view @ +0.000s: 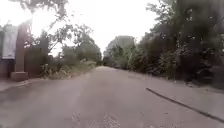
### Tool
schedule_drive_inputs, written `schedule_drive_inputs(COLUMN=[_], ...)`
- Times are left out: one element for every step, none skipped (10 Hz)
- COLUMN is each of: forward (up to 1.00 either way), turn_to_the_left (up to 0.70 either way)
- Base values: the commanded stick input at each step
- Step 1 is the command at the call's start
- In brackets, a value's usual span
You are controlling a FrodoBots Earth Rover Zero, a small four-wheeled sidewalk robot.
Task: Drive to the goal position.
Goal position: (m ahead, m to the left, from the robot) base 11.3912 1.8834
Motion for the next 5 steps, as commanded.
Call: schedule_drive_inputs(forward=[0.85, 0.85, 0.85, 0.85, 0.85], turn_to_the_left=[0.0, 0.0, 0.0, 0.0, 0.0])
